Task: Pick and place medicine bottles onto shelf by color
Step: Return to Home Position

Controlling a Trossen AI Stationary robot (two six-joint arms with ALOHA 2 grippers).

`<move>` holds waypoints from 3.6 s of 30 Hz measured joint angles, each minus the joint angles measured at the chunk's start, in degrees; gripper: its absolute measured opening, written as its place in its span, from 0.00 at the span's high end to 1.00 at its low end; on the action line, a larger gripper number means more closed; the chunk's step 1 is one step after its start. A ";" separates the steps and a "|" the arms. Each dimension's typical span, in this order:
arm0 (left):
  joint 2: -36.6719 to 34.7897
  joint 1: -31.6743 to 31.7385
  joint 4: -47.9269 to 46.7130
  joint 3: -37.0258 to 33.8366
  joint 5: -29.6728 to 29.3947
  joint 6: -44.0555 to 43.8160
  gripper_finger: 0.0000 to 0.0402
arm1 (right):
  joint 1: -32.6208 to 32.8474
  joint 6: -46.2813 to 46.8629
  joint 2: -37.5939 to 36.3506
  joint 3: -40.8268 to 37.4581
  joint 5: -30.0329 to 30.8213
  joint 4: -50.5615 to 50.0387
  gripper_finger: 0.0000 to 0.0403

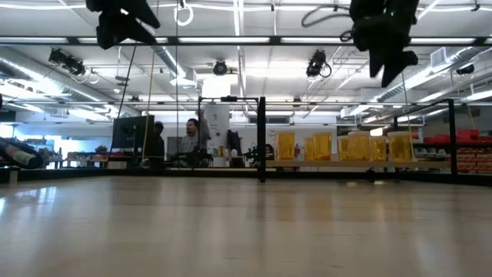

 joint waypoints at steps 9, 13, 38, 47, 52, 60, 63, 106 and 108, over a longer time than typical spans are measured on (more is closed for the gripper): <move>0.00 0.00 12.42 0.04 -0.04 2.00 0.59 | 23.50 19.81 -0.60 1.25 -1.59 7.00 0.33; -0.01 0.00 13.47 0.04 -0.02 4.02 0.59 | 30.34 22.56 -0.62 1.25 1.90 10.86 0.33; -38.63 -1.05 36.29 -36.77 -0.74 -8.69 0.99 | 37.10 45.93 -38.35 -48.42 12.55 56.30 0.98; -52.46 -1.05 36.59 -46.60 -2.34 -9.44 1.00 | 37.10 45.79 -49.42 -57.46 20.43 56.67 0.98; -53.01 -1.03 42.26 -50.44 -4.61 -8.30 1.00 | 37.10 46.03 -55.50 -62.68 22.14 57.17 0.98; -53.41 0.74 41.56 -50.49 -5.36 -3.67 1.00 | 36.79 42.31 -60.88 -68.00 24.52 63.26 0.98; -53.36 2.12 41.51 -50.49 -5.31 -2.06 1.00 | 36.38 41.00 -61.22 -68.27 25.46 63.63 0.98; -51.14 3.41 38.70 -50.51 -2.74 8.88 0.86 | 36.20 18.67 -59.97 -65.31 20.26 51.52 0.98; -50.91 2.94 37.82 -50.47 -2.76 8.88 0.85 | 36.20 18.67 -59.94 -65.31 20.24 51.50 0.98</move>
